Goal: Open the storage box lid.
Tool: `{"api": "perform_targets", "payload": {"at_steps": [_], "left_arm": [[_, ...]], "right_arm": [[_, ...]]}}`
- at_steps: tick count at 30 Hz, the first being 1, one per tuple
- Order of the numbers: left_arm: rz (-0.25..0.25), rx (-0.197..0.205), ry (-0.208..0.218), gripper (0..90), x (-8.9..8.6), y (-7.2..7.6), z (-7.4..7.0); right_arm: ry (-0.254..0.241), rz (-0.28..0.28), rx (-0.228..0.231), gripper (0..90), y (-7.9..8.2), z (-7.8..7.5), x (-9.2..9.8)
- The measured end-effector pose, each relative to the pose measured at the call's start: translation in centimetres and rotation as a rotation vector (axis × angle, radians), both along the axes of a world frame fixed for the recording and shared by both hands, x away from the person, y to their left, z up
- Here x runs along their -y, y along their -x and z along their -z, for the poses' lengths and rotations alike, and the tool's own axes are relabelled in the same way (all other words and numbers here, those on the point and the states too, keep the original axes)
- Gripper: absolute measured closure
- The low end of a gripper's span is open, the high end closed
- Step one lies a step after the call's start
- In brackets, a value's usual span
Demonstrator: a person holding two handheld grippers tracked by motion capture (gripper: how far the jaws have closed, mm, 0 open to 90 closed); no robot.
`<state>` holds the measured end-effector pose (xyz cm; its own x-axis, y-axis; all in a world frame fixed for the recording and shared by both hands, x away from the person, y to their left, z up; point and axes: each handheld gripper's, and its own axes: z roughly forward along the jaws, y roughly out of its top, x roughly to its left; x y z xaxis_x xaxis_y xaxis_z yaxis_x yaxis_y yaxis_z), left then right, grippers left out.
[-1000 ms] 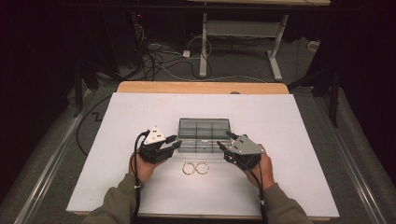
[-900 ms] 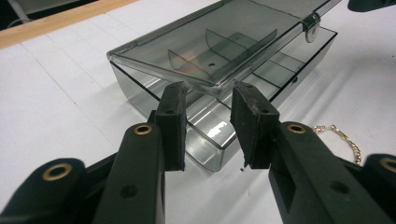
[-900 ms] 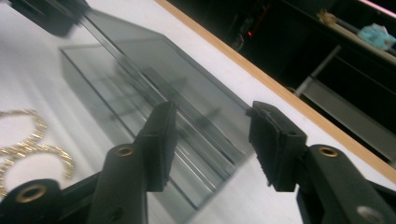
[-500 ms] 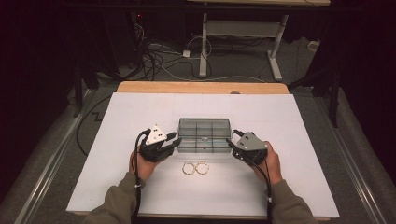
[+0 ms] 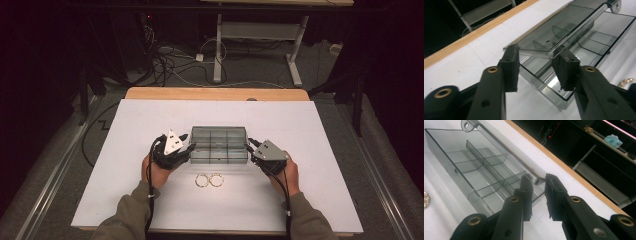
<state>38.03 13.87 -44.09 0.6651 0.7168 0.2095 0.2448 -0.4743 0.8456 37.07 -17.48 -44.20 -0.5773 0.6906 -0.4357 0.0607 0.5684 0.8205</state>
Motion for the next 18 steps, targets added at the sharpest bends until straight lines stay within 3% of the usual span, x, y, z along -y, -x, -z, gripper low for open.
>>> {"api": "perform_targets", "payload": {"at_steps": [4, 5, 7, 18], "left_arm": [[-0.002, 0.030, -0.017, 63.4, 0.2, 0.1, -0.2], [0.000, 0.037, -0.029, 66.7, 0.0, 0.2, -0.3], [0.000, 0.041, -0.016, 69.7, -0.3, 0.3, -0.5], [0.022, 0.048, -0.006, 71.6, -1.4, 1.3, -1.1]], "right_arm": [[-0.005, 0.008, 0.006, 81.1, 0.1, -0.1, 0.0], [-0.028, 0.005, 0.001, 81.5, 0.1, -0.3, 0.1], [-0.039, 0.003, 0.001, 81.8, 0.2, -0.5, 0.0], [-0.038, 0.003, 0.017, 81.7, 0.4, -0.7, -0.6]]}}
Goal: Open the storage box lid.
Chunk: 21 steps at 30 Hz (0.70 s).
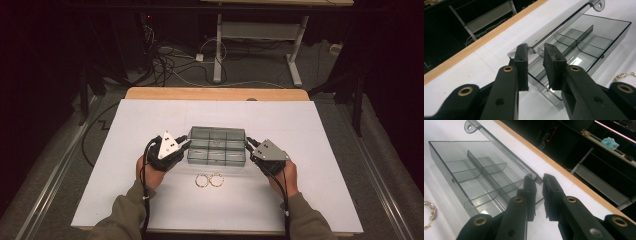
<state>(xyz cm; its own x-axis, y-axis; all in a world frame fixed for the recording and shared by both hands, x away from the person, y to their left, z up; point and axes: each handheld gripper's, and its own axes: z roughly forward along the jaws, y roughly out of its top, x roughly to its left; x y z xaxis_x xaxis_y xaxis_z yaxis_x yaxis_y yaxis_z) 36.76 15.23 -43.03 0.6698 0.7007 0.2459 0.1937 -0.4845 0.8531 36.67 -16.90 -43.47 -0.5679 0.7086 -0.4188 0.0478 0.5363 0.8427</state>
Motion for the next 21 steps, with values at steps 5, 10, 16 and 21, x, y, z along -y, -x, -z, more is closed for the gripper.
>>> {"api": "perform_targets", "payload": {"at_steps": [5, 10, 16, 21], "left_arm": [[-0.005, -0.006, -0.004, 71.5, -0.2, 0.1, 0.0], [-0.009, -0.007, -0.019, 71.4, -0.7, 0.2, -0.2], [-0.013, -0.006, -0.019, 71.3, -0.8, 0.3, -0.3], [-0.011, 0.000, -0.003, 71.2, -0.8, 0.0, -0.6]], "right_arm": [[-0.007, 0.008, -0.004, 81.4, -0.2, 0.2, -0.3], [-0.005, -0.004, -0.004, 81.4, -0.3, 0.3, -0.7], [0.000, -0.005, -0.006, 81.5, -0.5, 0.2, -1.0], [-0.005, -0.009, -0.007, 80.7, -0.6, -0.2, -0.9]]}}
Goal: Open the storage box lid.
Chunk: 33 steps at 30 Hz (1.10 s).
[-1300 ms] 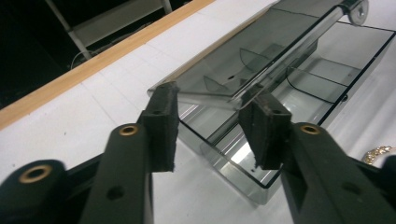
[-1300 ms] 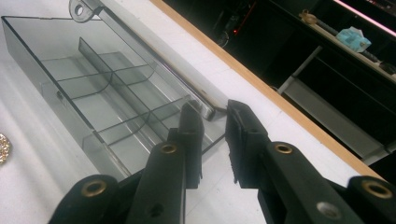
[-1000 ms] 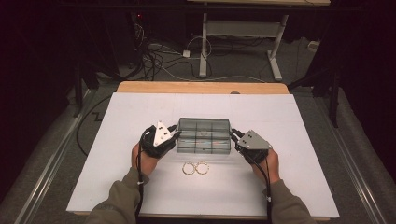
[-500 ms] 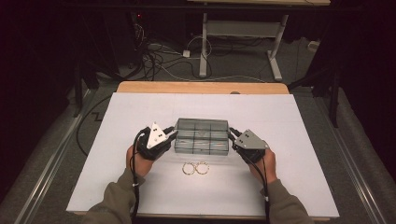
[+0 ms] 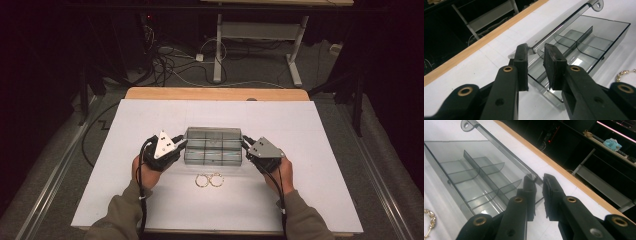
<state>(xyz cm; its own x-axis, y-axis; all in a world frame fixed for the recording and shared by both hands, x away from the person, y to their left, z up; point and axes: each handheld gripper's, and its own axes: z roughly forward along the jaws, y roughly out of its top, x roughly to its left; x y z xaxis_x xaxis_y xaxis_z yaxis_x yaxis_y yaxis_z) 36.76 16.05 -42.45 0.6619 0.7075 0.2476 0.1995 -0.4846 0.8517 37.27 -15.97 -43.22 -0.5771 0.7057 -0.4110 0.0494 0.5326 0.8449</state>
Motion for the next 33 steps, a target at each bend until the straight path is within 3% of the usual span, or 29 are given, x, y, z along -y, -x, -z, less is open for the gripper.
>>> {"api": "perform_targets", "payload": {"at_steps": [2, 16, 23, 28, 33], "left_arm": [[0.004, -0.013, 0.036, 68.8, -0.1, -0.3, -0.2], [-0.003, -0.044, 0.087, 68.7, 0.1, -3.6, -1.8], [-0.012, -0.026, 0.101, 69.7, 0.2, -4.9, -2.0], [-0.019, -0.055, 0.146, 72.2, -0.1, -5.7, -2.0], [-0.024, -0.064, 0.161, 74.9, -0.3, -6.3, -2.1]], "right_arm": [[-0.007, -0.007, 0.003, 80.5, -0.1, -0.3, 0.0], [-0.043, 0.002, 0.001, 81.4, -1.9, -2.4, -0.1], [-0.065, 0.016, -0.001, 83.2, -3.0, -3.1, 0.0], [-0.084, 0.027, -0.015, 83.4, -3.9, -3.7, 0.0], [-0.106, 0.038, -0.024, 83.4, -4.6, -3.8, 0.0]]}}
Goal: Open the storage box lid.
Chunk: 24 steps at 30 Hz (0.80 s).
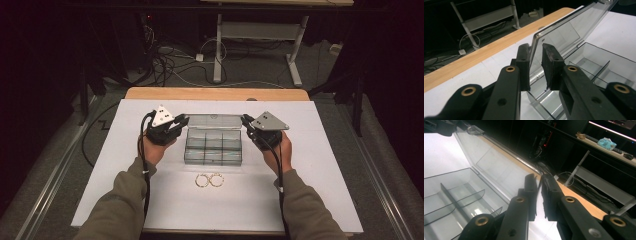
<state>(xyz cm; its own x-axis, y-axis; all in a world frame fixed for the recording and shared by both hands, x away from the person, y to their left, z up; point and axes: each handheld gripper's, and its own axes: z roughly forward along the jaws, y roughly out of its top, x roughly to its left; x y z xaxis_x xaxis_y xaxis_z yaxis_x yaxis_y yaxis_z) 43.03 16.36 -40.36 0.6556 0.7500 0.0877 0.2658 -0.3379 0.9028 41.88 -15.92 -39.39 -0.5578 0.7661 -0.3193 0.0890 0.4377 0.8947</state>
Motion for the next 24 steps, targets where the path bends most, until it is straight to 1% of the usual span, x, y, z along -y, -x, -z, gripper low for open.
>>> {"api": "perform_targets", "payload": {"at_steps": [2, 3, 5, 6, 10, 13, 14, 15, 18, 19, 24], "left_arm": [[-0.004, -0.004, 0.009, 76.1, -0.1, -0.2, 0.0], [-0.007, -0.003, 0.011, 76.1, -0.1, -0.3, 0.0], [-0.014, -0.004, 0.011, 75.7, 0.0, -0.5, 0.1], [-0.015, -0.004, 0.008, 75.7, 0.0, -0.7, 0.1], [-0.023, -0.013, 0.024, 75.6, 0.1, -1.3, 0.4], [-0.033, -0.002, 0.031, 75.5, 0.2, -1.6, 0.7], [-0.035, 0.000, 0.027, 75.5, 0.3, -1.7, 0.8], [-0.037, 0.003, 0.033, 75.4, 0.3, -1.9, 0.9], [-0.047, -0.002, 0.043, 75.5, 0.4, -2.3, 1.2], [-0.050, -0.003, 0.040, 75.4, 0.5, -2.5, 1.3], [-0.069, -0.014, 0.046, 75.3, 0.7, -3.1, 1.9]], "right_arm": [[-0.007, 0.006, -0.004, 83.3, -0.3, -0.1, 0.0], [-0.003, 0.007, -0.004, 83.2, -0.4, -0.1, -0.1], [-0.011, 0.015, -0.003, 82.9, -0.6, -0.2, -0.2], [-0.017, 0.019, -0.006, 82.8, -0.8, -0.2, -0.2], [-0.047, 0.028, -0.013, 82.5, -1.3, -0.2, -0.3], [-0.063, 0.037, -0.015, 81.3, -1.7, 0.0, -0.4], [-0.070, 0.044, -0.015, 80.7, -1.9, 0.1, -0.4], [-0.074, 0.045, -0.015, 80.2, -2.0, 0.1, -0.5], [-0.110, 0.055, -0.021, 79.4, -2.5, 0.4, -0.5], [-0.125, 0.060, -0.024, 79.3, -2.7, 0.6, -0.6], [-0.160, 0.084, -0.046, 78.3, -3.5, 1.4, -0.7]]}}
